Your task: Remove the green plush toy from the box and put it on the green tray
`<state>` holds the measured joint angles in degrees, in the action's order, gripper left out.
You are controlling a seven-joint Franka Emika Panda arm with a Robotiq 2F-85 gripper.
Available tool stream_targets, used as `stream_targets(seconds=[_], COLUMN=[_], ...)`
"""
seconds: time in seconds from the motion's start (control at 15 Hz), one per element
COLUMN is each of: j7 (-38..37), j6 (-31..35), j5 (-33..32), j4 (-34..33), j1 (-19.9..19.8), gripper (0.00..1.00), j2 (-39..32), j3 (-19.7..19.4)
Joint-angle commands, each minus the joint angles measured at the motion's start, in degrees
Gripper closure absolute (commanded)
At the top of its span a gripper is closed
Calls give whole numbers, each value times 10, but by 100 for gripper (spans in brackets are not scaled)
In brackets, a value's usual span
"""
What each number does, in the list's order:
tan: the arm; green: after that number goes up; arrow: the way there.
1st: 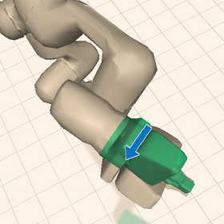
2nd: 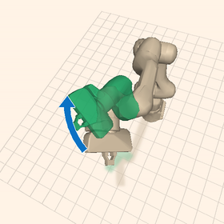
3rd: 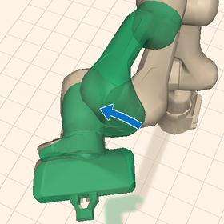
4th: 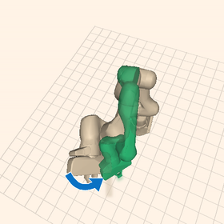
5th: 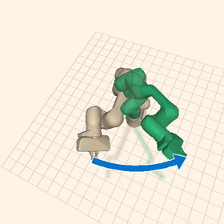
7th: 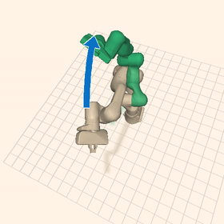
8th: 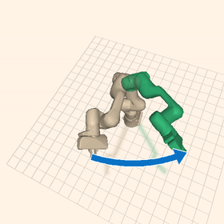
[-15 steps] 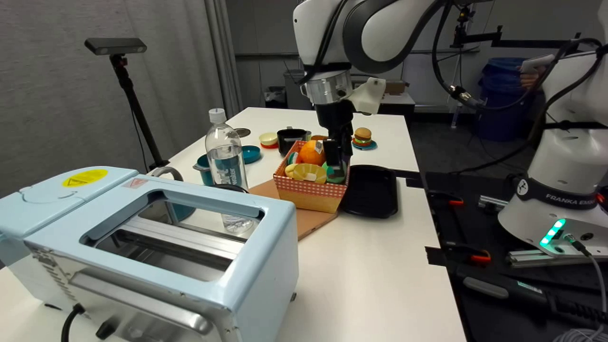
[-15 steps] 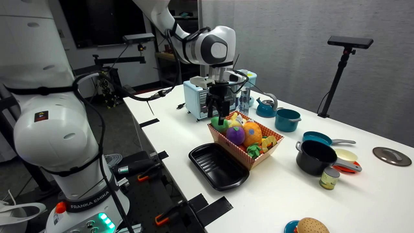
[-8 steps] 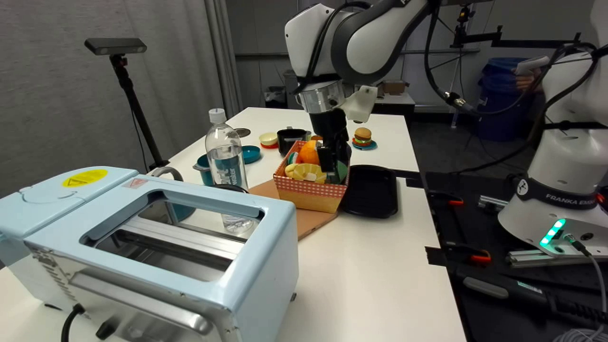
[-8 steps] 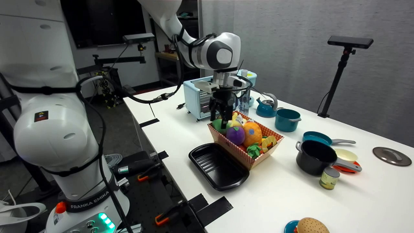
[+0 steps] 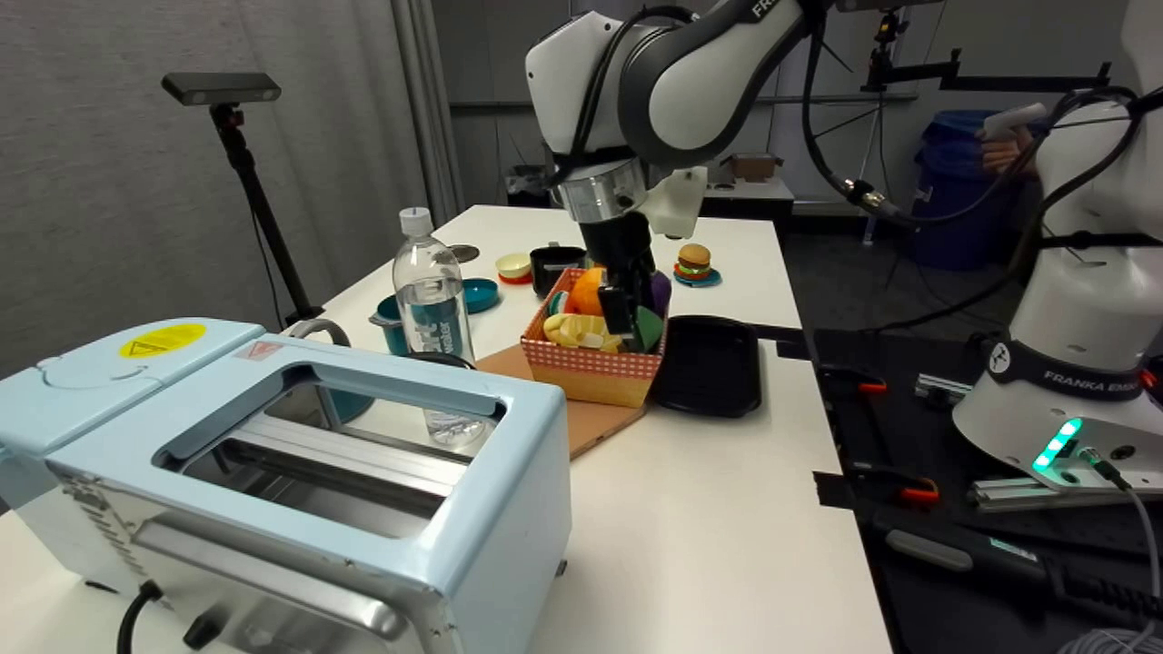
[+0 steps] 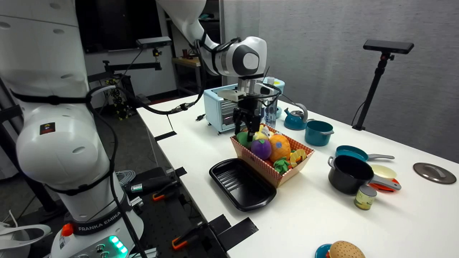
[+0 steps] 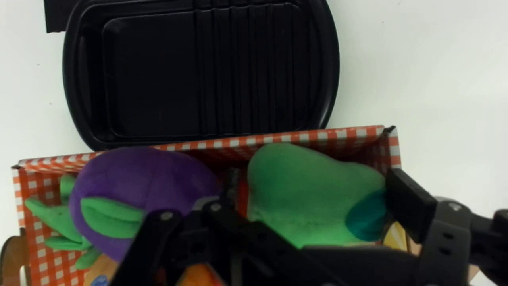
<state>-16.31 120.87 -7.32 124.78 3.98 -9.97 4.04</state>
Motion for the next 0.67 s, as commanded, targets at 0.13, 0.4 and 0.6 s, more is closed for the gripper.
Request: stream_targets(seconds=[0.13,0.4,0.6], j7=[25,30,26], j6=[-15,-14,-19], j5=[4,13,26], j4=[-31,-30,-18], j1=[11,10,7], gripper=[56,82,99], j2=[-12,-7,7], j3=[-1,-1,-4])
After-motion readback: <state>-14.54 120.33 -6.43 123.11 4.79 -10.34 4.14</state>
